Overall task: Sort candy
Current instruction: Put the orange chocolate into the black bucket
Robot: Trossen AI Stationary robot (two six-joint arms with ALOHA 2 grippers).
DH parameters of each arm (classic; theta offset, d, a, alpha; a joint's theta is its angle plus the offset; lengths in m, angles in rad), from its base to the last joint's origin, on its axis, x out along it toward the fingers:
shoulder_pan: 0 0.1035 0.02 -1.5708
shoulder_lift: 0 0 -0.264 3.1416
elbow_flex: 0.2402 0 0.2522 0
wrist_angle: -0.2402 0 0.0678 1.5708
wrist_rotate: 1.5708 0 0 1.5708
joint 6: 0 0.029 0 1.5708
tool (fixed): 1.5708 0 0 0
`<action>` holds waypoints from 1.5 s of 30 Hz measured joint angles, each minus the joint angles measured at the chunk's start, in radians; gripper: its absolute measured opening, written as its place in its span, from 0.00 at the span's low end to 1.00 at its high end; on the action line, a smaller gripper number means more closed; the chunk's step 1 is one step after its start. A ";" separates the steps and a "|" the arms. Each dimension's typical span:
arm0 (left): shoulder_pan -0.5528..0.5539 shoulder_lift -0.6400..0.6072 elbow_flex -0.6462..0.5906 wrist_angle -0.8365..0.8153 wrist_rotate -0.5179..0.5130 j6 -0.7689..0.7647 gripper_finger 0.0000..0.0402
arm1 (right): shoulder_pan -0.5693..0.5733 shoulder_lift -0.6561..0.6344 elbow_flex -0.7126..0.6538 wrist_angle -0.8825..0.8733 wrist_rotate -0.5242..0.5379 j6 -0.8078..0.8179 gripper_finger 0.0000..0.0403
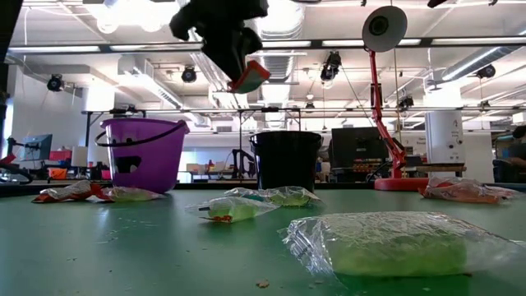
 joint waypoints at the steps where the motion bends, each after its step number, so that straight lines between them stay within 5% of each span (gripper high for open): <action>1: 0.021 0.000 0.000 0.001 0.001 0.006 0.00 | 0.000 0.000 -0.001 -0.001 0.002 0.000 0.34; 12: 0.203 0.001 0.000 0.157 0.006 0.045 0.00 | 0.000 0.000 -0.031 -0.001 0.176 -0.001 0.34; 20: 0.289 0.017 0.000 0.270 0.087 0.018 0.00 | -0.035 -0.003 -0.034 -0.003 0.183 -0.057 0.34; 31: 0.331 0.100 0.000 0.397 0.105 -0.084 0.04 | -0.173 -0.013 -0.032 -0.003 0.246 -0.188 0.34; 45: 0.334 0.112 0.000 0.312 0.102 -0.108 0.20 | -0.248 -0.016 -0.032 0.002 0.237 -0.279 0.34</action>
